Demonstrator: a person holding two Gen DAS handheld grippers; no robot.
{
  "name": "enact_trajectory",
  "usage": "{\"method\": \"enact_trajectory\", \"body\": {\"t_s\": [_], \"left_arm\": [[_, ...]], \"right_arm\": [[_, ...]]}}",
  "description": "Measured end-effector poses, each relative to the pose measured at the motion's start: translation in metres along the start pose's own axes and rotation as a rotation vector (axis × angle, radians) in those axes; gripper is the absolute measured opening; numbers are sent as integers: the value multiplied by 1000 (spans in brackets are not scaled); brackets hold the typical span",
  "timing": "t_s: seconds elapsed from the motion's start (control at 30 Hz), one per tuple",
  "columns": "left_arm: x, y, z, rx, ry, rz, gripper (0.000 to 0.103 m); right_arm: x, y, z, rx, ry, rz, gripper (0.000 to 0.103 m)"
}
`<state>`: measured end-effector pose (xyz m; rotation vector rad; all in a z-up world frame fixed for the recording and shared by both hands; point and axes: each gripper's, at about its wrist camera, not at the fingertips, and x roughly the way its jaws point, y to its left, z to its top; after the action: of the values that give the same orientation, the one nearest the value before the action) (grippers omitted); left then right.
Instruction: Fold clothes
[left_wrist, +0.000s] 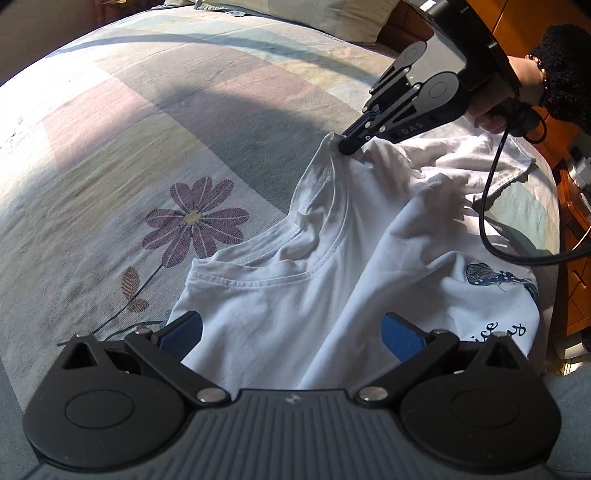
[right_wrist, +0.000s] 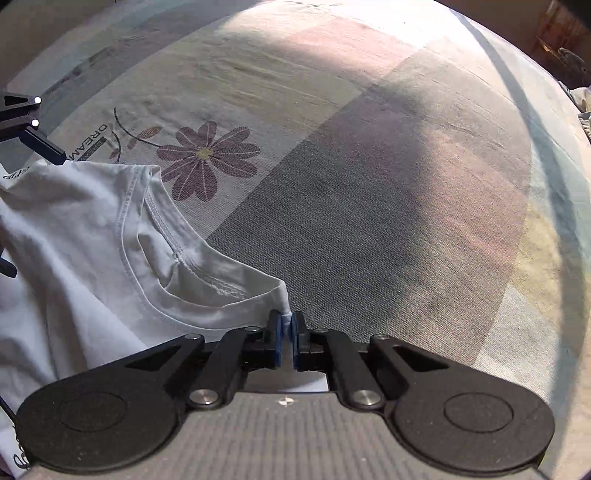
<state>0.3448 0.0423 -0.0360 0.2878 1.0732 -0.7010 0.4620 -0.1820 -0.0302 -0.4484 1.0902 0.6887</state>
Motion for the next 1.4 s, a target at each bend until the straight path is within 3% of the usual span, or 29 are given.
{"method": "enact_trajectory", "body": {"t_s": [0.07, 0.23, 0.47, 0.67, 0.83, 1.0, 1.1, 1.17, 1.27, 1.4], "left_arm": [[0, 2, 2, -4, -4, 10, 102], [3, 13, 7, -20, -14, 25, 102], [18, 52, 15, -84, 43, 20, 102], [16, 52, 21, -27, 56, -35, 102], [14, 48, 5, -13, 73, -36, 102], [7, 58, -17, -64, 81, -21, 102], [2, 65, -29, -95, 80, -7, 102], [-1, 67, -34, -112, 76, -2, 102], [-6, 71, -36, -132, 55, 0, 102], [-11, 76, -33, -141, 7, 12, 102]], "right_arm": [[-5, -7, 12, 9, -59, -18, 7], [13, -14, 17, 20, 9, 13, 14], [-1, -12, 7, 81, -42, 32, 19], [1, 2, 37, 71, -123, 205, 33], [49, 34, 73, 4, -105, 366, 40], [101, 73, 87, -91, -12, 405, 40], [104, 81, 88, -133, -5, 410, 43], [103, 86, 88, -169, 27, 426, 9], [95, 95, 92, -254, -3, 387, 5], [78, 92, 114, -221, -161, 328, 6]]}}
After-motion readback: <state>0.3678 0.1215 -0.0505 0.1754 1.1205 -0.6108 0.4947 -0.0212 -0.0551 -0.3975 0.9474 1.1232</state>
